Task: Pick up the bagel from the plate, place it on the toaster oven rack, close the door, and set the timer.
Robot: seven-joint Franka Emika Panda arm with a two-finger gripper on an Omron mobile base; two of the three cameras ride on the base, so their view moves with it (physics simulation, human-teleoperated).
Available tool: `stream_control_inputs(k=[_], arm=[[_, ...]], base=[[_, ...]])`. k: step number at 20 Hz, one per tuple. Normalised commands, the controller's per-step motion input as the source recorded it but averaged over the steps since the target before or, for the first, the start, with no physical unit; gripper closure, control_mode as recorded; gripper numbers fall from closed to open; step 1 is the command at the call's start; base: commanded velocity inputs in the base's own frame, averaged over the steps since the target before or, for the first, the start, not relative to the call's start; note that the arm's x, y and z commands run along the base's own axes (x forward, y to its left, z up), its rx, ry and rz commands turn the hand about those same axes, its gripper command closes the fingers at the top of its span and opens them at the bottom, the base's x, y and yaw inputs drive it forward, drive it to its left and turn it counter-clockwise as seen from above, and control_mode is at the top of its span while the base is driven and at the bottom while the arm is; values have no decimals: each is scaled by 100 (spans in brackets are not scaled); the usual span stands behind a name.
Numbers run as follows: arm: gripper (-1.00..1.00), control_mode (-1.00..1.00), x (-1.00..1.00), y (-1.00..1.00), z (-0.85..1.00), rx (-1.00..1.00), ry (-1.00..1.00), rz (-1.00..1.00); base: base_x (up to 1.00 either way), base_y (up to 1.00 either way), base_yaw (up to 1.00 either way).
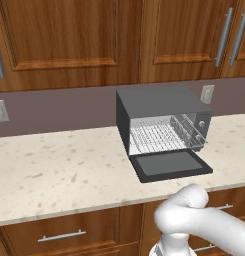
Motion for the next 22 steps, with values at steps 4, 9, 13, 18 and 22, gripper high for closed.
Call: stream_control_inputs(k=[4,9,13,18,22], arm=[[100,-100,-11,75,75,-15,-7,0],[100,-100,-10,72,64,-13,0,0],[100,-100,-3,74,39,-6,0,2],[100,-100,0,81,21,-2,0,4],[100,-100,0,76,14,-1,0,5]], base=[[0,0,0],[0,0,0],[0,0,0],[0,0,0],[0,0,0]])
